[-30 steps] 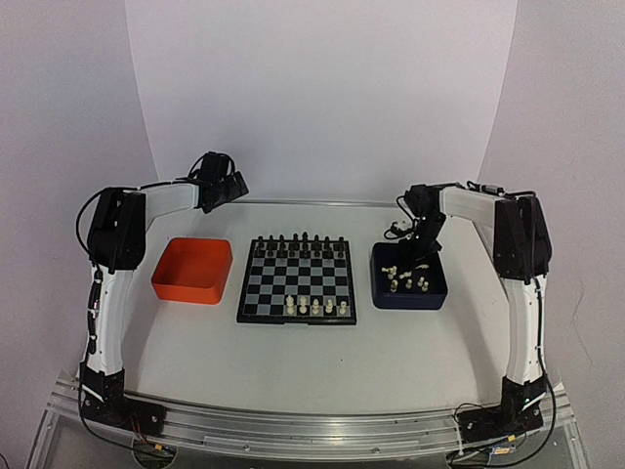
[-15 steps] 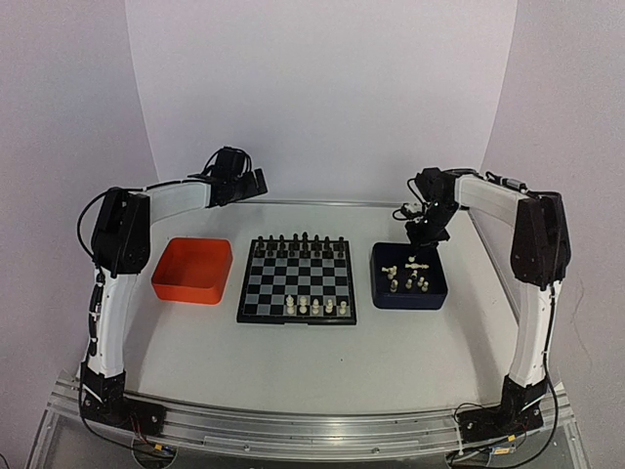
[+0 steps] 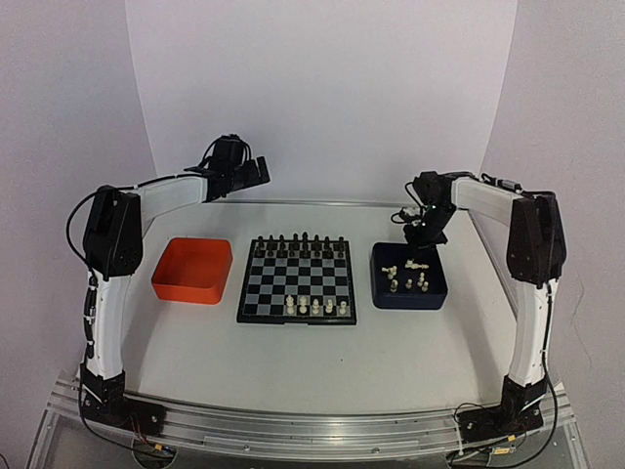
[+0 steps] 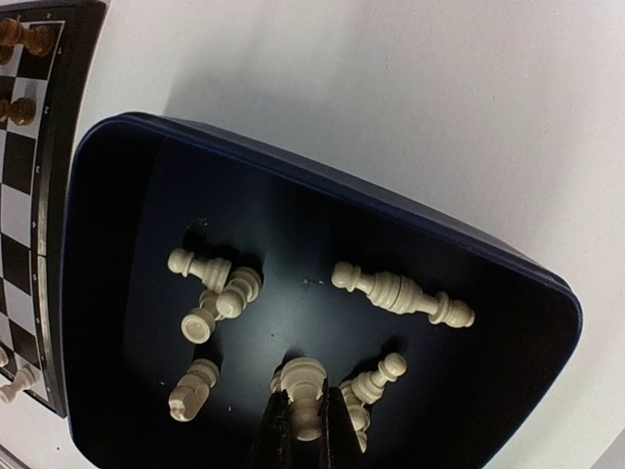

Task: Set up the chess pieces on the board
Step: Adjust the chess piece in the storage box, then pick up the chess piece from the storage box.

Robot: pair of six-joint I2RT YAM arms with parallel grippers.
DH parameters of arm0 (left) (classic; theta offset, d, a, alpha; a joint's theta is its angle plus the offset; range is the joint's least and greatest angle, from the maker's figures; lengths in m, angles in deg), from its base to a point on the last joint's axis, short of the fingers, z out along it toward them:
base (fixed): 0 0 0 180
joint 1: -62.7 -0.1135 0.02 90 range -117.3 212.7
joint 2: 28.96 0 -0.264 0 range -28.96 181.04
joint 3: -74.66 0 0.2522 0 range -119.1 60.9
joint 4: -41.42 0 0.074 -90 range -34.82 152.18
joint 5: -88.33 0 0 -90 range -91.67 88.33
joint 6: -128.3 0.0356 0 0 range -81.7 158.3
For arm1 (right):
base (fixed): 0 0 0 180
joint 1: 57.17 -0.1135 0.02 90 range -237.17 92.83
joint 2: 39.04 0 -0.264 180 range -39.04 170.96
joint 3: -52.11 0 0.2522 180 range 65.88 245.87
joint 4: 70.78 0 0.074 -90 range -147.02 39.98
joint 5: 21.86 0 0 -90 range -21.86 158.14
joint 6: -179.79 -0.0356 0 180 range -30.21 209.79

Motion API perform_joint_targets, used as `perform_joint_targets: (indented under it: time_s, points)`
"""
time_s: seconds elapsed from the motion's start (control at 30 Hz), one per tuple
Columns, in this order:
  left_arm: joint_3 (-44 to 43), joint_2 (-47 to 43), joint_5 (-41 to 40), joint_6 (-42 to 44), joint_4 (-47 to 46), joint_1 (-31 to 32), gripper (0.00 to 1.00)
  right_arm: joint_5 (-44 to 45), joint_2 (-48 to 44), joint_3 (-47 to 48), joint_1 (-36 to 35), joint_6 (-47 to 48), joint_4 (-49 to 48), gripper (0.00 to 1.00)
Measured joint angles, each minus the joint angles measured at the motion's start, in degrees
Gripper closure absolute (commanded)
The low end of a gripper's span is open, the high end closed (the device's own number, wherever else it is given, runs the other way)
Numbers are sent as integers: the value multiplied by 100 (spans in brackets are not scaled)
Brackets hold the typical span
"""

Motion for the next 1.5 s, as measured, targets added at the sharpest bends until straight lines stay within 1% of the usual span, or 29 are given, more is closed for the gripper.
perform_joint_targets:
  time_s: [0.1,0.23,0.37,0.43,0.67,0.97,1.07,1.2,1.33,1.5]
  points:
    - [1,0,0,0,-3,-5,0,-20,267,153,7,2,-12,97]
    - [1,0,-2,0,2,-5,0,-26,592,289,9,26,-12,93]
    - [0,0,-2,-2,10,-5,0,36,729,327,9,85,-12,91]
    - [-5,1,-2,-2,10,-5,0,65,746,339,9,93,-11,85]
    - [-16,15,-2,-2,19,-5,0,63,753,351,9,137,-12,61]
    - [-17,22,-2,-2,21,-5,0,7,751,351,9,108,-12,49]
    - [-17,22,-4,-4,19,-5,0,-100,714,351,9,115,-12,44]
    - [-17,22,-21,-4,4,-5,0,-283,503,305,46,159,-51,40]
    - [-17,22,-103,-1,-1,-5,0,-586,238,264,107,313,-96,30]
    - [-17,22,-181,7,-5,-9,0,-989,212,272,134,516,-154,28]
